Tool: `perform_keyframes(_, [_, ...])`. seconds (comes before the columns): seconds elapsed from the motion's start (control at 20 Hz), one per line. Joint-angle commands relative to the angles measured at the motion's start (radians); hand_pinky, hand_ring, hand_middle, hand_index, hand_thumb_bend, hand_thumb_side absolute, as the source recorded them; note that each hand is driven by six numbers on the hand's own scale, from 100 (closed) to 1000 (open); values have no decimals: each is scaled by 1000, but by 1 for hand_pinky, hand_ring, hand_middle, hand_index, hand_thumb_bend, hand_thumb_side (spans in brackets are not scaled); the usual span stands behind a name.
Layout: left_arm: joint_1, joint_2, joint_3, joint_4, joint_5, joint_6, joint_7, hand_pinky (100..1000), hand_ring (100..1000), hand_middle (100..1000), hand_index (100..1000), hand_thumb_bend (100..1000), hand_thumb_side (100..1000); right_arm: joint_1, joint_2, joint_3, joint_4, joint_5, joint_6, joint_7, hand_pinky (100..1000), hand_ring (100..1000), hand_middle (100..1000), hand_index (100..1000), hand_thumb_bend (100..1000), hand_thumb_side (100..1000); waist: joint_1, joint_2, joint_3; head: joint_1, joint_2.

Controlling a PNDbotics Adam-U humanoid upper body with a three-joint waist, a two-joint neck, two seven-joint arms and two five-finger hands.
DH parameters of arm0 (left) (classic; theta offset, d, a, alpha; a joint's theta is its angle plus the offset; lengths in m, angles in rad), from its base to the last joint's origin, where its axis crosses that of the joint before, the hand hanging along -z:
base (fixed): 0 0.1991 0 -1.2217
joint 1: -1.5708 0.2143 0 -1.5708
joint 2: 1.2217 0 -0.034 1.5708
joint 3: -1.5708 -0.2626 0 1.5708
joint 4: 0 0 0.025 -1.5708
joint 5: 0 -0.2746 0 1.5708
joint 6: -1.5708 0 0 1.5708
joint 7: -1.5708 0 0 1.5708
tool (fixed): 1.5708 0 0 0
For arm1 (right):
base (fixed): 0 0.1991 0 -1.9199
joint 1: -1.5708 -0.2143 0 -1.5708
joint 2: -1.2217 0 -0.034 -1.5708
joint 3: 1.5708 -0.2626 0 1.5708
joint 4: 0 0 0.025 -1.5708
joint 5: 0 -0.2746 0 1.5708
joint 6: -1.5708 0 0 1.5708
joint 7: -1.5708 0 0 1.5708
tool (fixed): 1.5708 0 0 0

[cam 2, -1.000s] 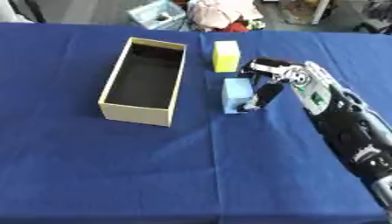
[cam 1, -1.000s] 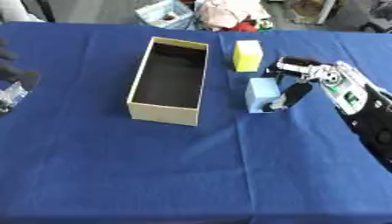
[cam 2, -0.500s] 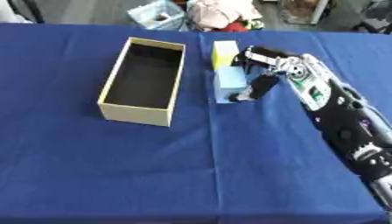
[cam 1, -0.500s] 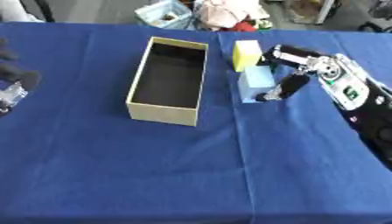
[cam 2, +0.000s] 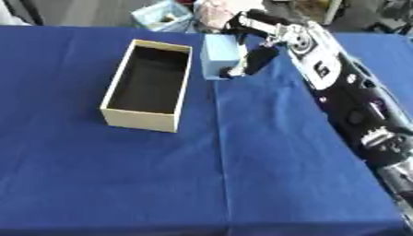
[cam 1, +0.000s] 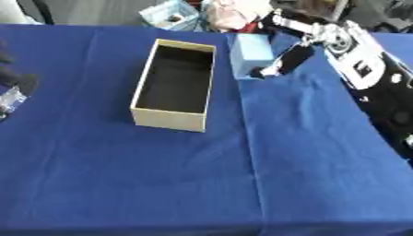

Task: Pick up objects on the table and place them in the box.

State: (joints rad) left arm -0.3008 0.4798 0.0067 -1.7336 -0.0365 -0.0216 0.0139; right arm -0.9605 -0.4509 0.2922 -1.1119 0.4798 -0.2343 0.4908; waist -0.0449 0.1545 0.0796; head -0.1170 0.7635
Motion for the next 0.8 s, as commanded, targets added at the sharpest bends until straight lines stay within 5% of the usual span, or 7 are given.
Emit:
perform_keyframes(0.05, [-14, 21, -3, -17, 5, -1, -7, 557, 558, 601, 802, 636, 390, -53, 34, 3, 30, 41, -5, 18, 652, 637, 469, 478, 473, 228, 2, -15, 8, -15, -9])
perform_keyframes(0.8, [-45, 11, -14, -23, 8, -2, -19, 557, 557, 600, 802, 635, 390, -93, 258, -11, 207, 211, -77, 0, 653, 652, 514, 571, 501, 242, -4, 12, 81, -61, -35])
